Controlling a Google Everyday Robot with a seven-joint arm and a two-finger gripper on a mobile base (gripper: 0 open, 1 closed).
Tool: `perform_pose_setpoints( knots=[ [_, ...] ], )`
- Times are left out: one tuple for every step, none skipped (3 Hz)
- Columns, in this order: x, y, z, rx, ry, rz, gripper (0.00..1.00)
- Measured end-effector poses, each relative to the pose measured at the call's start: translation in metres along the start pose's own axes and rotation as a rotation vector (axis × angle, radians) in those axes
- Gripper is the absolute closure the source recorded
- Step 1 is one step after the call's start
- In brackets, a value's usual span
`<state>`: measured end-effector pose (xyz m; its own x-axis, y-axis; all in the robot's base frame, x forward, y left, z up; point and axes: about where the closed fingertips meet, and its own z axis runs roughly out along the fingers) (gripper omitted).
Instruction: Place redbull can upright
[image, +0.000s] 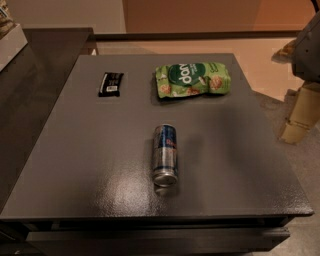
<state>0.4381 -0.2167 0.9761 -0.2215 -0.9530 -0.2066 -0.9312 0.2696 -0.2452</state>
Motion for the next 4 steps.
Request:
perform_pose_setpoints(
  knots=[
    [0.000, 0.000, 0.000, 0.000, 0.000, 0.000, 0.00],
    [-0.006, 0.002, -0.001, 0.023, 0.014, -0.039, 0.00],
    [-0.028, 0.011, 0.007, 0.035, 0.016, -0.180, 0.00],
    [-0.052, 0.018, 0.022, 0.028, 0.009, -0.340, 0.00]
  ],
)
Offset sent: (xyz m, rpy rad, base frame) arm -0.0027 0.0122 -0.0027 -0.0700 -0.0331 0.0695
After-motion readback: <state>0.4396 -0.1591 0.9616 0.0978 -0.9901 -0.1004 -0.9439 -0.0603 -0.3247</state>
